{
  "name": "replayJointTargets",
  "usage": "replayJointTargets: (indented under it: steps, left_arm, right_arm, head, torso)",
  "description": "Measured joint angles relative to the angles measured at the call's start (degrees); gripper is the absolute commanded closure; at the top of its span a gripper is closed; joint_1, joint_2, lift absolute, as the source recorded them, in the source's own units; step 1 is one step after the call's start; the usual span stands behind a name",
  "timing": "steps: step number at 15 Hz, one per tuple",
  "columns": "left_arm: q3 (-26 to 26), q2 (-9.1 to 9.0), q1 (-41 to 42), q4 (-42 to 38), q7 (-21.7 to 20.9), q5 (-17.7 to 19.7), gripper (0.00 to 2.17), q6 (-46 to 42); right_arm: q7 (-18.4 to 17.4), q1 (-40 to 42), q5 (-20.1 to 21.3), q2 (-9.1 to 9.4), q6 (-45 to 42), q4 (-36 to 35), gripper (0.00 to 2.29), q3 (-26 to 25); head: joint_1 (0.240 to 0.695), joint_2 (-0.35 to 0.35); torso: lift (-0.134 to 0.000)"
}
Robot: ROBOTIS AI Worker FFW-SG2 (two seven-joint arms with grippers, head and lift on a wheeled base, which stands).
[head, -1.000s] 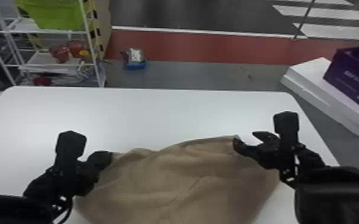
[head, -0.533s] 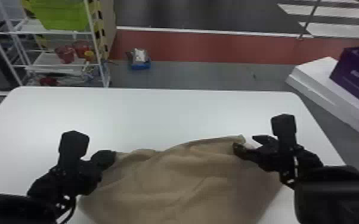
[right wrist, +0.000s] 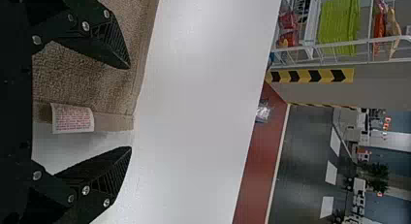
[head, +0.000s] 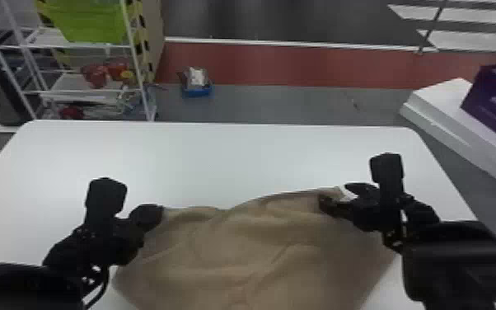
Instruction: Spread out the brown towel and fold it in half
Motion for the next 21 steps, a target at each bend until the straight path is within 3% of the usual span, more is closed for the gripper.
replayJointTargets:
  steps: [2, 4, 5, 6, 8, 14, 21]
  left_arm:
    - [0.2, 0.15, -0.2, 0.3, 0.0, 0.0, 1.62, -0.1]
    - [0.2, 0.20, -0.6, 0.5, 0.0, 0.0, 1.62, -0.2]
    - [0.2, 0.20, -0.7, 0.6, 0.0, 0.0, 1.62, -0.2]
    - [0.2, 0.21, -0.8, 0.7, 0.0, 0.0, 1.62, -0.2]
    - [0.2, 0.22, -0.9, 0.8, 0.0, 0.0, 1.62, -0.2]
    - [2.6, 0.16, 1.3, -3.2, -1.5, 1.1, 1.73, 0.1]
    - [8.9, 0.06, 5.0, -15.9, -1.9, 4.6, 1.73, 6.2]
  right_arm:
    - [0.0, -0.6, 0.0, -0.04, 0.0, 1.1, 0.37, 0.1]
    - [0.5, -0.9, 0.0, -0.09, 0.0, 1.6, 0.70, 0.1]
    - [1.1, -0.9, 0.1, -0.09, 0.0, 1.7, 1.10, 0.2]
    - [1.9, -0.9, 0.1, -0.09, 0.0, 1.7, 1.35, 0.2]
    - [3.3, -0.7, 0.1, -0.11, -0.1, 1.3, 1.53, 0.2]
    - [7.5, 4.3, -2.5, -0.49, -2.2, -8.1, 1.54, -3.0]
    - [11.0, 9.0, -11.2, -0.54, -1.3, -22.6, 1.54, -13.1]
  head:
    - [0.695, -0.060]
    - [0.695, -0.058]
    - [0.695, -0.057]
    - [0.695, -0.055]
    - [0.695, -0.047]
    - [0.695, -0.041]
    - [0.695, -0.047]
  torso:
    - [-0.123]
    - [-0.123]
    - [-0.123]
    - [-0.123]
    - [-0.123]
    - [-0.123]
    - [-0.123]
